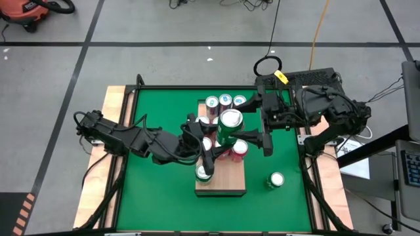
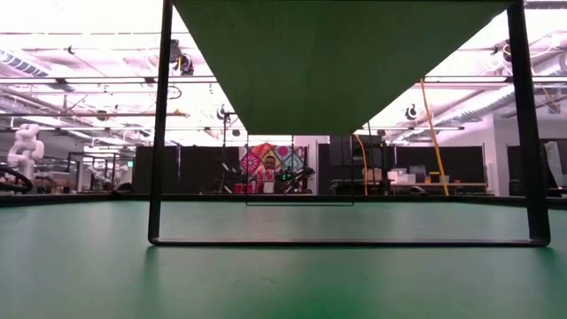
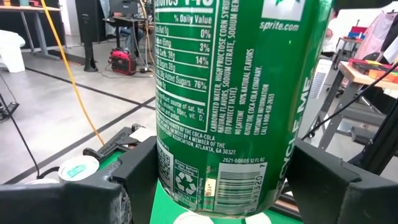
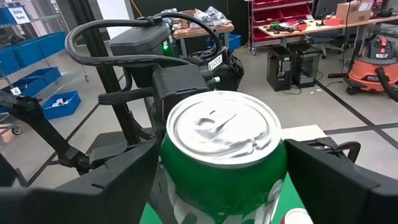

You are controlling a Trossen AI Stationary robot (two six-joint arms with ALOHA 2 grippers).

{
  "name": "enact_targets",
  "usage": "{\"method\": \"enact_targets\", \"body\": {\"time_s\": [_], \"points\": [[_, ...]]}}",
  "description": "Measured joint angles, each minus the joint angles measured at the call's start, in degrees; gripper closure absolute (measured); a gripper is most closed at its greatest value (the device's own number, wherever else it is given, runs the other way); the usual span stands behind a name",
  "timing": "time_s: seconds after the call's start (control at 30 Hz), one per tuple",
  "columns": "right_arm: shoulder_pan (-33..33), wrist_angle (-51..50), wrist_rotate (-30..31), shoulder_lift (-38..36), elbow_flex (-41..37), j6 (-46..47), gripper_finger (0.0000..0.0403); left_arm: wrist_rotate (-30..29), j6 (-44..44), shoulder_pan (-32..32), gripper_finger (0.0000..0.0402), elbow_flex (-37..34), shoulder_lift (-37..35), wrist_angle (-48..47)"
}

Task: Place canned beverage on shelf
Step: Put the green soda can on the shelf aligned with the other green soda can

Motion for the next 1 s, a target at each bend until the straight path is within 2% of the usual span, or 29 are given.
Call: {"method": "enact_targets", "body": {"time_s": [0.17, 0.27, 0.57, 0.8, 1.0], "points": [[0.00, -0.12, -0.11, 0.00, 0.00, 0.09, 0.0115, 0.04, 0.00, 0.00, 0.0126, 0.00, 0.00, -0.12], [0.00, -0.57, -0.17, -0.04, 0.00, 0.23, 0.0131, 0.02, -0.04, 0.00, 0.0121, 0.00, 0.00, -0.20], [0.01, -0.80, -0.32, -0.20, 0.00, 0.43, 0.0119, -0.34, -1.68, -0.06, 0.0071, 0.00, 0.00, -0.10], [0.99, -4.41, -4.70, -0.24, -0.06, 4.45, 0.0123, -0.50, -4.31, -2.32, 0.0021, 0.09, -0.40, 0.33], [4.04, -7.34, -4.35, -0.24, -0.11, 5.95, 0.0123, -1.63, -7.98, -5.30, 0.0009, 0.15, -1.38, -3.35]]}}
